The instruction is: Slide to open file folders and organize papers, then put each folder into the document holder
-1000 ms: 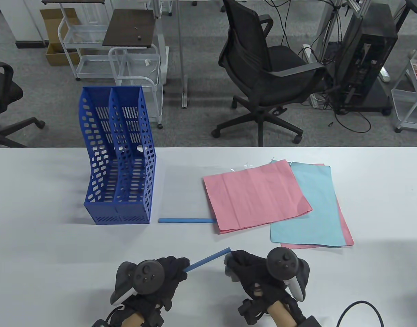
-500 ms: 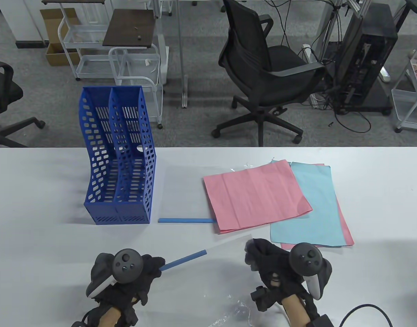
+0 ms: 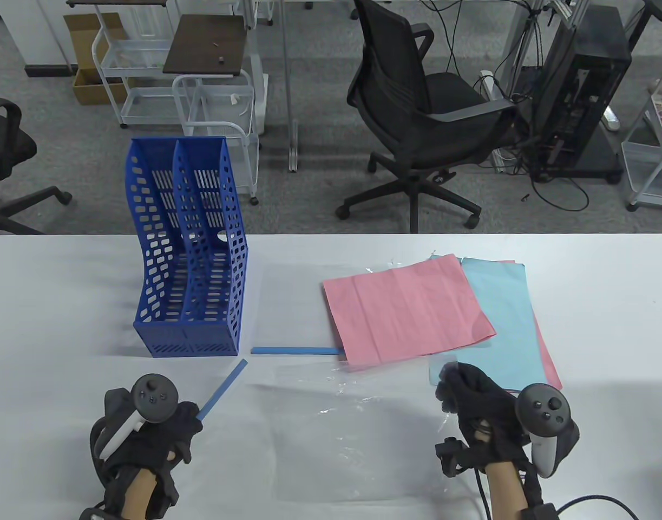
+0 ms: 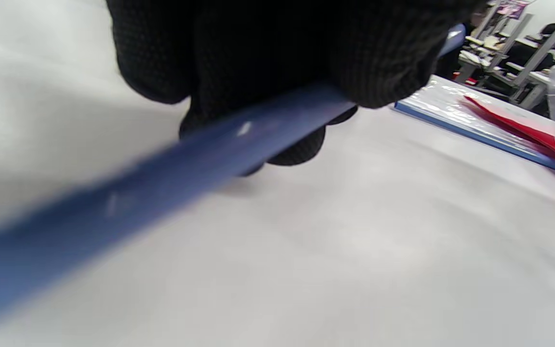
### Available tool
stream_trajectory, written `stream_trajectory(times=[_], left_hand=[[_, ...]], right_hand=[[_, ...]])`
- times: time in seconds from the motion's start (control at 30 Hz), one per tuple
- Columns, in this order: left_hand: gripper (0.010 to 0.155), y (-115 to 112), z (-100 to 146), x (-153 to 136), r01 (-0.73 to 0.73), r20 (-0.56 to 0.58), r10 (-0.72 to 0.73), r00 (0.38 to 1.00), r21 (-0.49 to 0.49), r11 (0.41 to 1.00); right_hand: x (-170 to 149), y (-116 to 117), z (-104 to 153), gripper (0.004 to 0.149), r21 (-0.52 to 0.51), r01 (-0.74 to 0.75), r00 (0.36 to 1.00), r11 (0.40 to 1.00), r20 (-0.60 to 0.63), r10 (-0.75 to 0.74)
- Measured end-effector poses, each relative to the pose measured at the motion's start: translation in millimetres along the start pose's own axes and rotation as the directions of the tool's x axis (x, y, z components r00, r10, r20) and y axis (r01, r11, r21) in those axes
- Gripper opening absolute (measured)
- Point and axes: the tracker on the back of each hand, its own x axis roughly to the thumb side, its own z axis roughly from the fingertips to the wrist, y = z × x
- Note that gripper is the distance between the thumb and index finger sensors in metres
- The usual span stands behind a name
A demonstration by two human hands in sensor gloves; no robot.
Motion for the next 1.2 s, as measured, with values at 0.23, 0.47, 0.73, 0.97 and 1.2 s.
stream_trajectory(times=[0.23, 0.47, 0.73, 0.97, 1.2], left_hand=[[0.048, -9.7, -7.7, -6.2, 0.077, -0.16, -0.092, 0.983, -0.103, 0.992], [0.046, -13.1, -14.1, -12.5, 0.149, -0.262, -0.162, 0.951, -0.07, 0.986], [0.046, -10.8, -12.5, -16.6, 0.161, -0.317, -0.169, 0.933, -0.05, 0.986], [0.049, 0.8, 4.9, -0.5, 0.187, -0.289, -0.157, 0.944, 0.08, 0.979], [0.074, -14.1, 14.3, 67.9, -0.065, 0.364, 0.025, 0.931, 0.098, 0.993]], right_hand=[[1.7, 15.0, 0.4, 0.041, 0.116, -0.002, 1.0, 0.993, 0.01, 0.001], [4.2, 28.8, 2.1, 0.041, 0.181, -0.055, 0.998, 0.982, 0.035, 0.05], [2.9, 32.8, 1.9, 0.042, 0.192, -0.089, 0.996, 0.977, 0.033, 0.084], [4.7, 40.2, 3.4, 0.042, 0.211, -0.111, 0.994, 0.971, 0.047, 0.103], [11.6, 47.1, 7.1, 0.041, 0.264, -0.102, 0.991, 0.959, 0.108, 0.076]])
